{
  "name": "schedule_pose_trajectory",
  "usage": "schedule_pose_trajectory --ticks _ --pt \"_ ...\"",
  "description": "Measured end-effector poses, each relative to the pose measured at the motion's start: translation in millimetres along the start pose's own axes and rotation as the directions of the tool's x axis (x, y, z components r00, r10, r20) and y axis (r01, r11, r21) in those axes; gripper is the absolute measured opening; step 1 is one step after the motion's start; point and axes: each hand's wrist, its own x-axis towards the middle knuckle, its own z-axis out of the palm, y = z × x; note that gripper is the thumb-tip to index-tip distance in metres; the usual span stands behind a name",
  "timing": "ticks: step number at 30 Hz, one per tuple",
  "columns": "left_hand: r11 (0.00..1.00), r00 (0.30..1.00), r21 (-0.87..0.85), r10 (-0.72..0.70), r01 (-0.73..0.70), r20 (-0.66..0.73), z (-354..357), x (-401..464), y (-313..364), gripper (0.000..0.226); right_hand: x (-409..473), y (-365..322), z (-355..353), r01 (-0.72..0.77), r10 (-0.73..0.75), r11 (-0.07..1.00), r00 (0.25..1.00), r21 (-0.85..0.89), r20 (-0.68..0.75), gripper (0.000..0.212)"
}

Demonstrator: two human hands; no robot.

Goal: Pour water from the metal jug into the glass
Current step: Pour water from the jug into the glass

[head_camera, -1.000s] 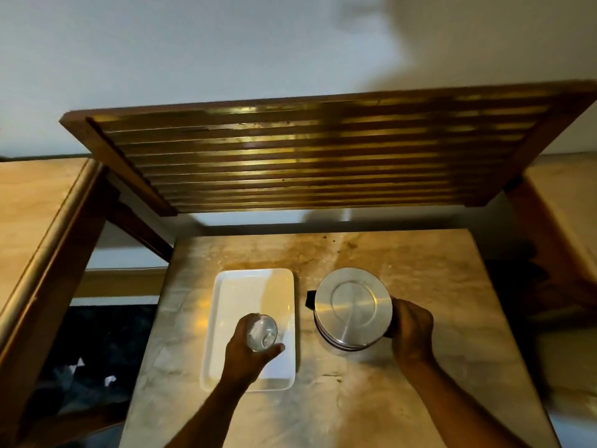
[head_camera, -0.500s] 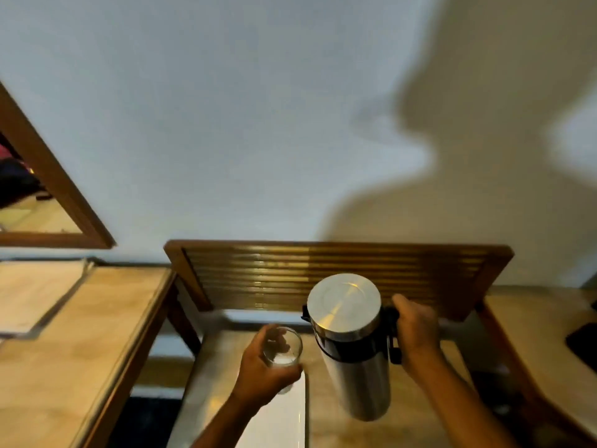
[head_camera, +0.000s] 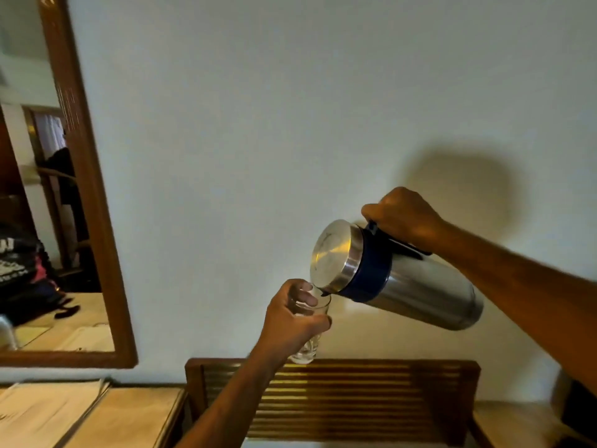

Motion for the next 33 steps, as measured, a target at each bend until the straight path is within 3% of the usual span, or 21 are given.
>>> schedule_pose_trajectory --ticks 10,16,33 --pt "0.998 0.996 -0.004 0.060 -0.060 0.062 7 -6 44 0.060 2 -70 -43 0.168 -0.173 0.952 0.985 -0.254 0.003 0.040" --pt "0.996 0.994 -0.019 0.090 -0.089 0.059 9 -15 49 0.045 -6 -87 -45 0.266 -0.265 0.877 0.963 -0.400 0.059 0.036" --pt "0.996 0.997 -0.051 0.074 -0.072 0.037 3 -13 41 0.052 0 -102 -43 0.370 -0.381 0.815 0.922 -0.446 0.067 0.034"
